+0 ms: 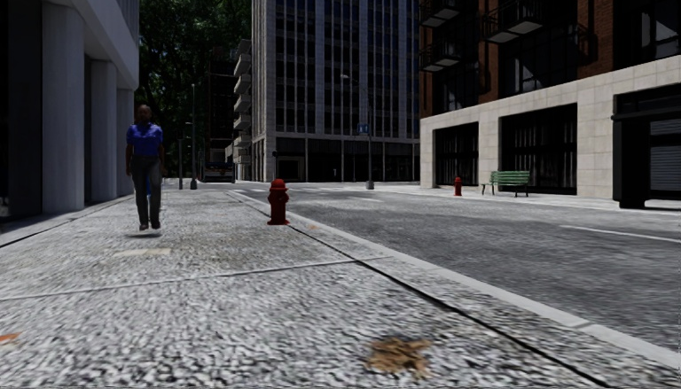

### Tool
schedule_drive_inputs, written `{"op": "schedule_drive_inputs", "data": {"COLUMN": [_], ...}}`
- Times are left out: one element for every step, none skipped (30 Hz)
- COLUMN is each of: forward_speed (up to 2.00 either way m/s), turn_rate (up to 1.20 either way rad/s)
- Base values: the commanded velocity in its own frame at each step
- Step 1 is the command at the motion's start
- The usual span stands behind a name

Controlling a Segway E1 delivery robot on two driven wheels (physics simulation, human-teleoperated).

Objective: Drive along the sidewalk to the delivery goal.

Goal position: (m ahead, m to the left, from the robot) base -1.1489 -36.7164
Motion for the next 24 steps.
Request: {"op": "schedule_drive_inputs", "data": {"forward_speed": [2.00, 2.00, 2.00, 2.00, 2.00, 2.00, 2.00, 2.00, 2.00, 2.00, 2.00, 2.00, 2.00, 2.00, 2.00, 2.00, 2.00, 2.00, 2.00, 2.00, 2.00, 2.00, 2.00, 2.00], "turn_rate": [0.04, 0.14, 0.27, 0.27, 0.31, 0.32, 0.34, 0.34, 0.36, 0.37, 0.38, 0.38, 0.39, 0.40, 0.40, 0.40, 0.40, 0.40, 0.40, 0.40, 0.40, 0.40, 0.40, 0.43]}}
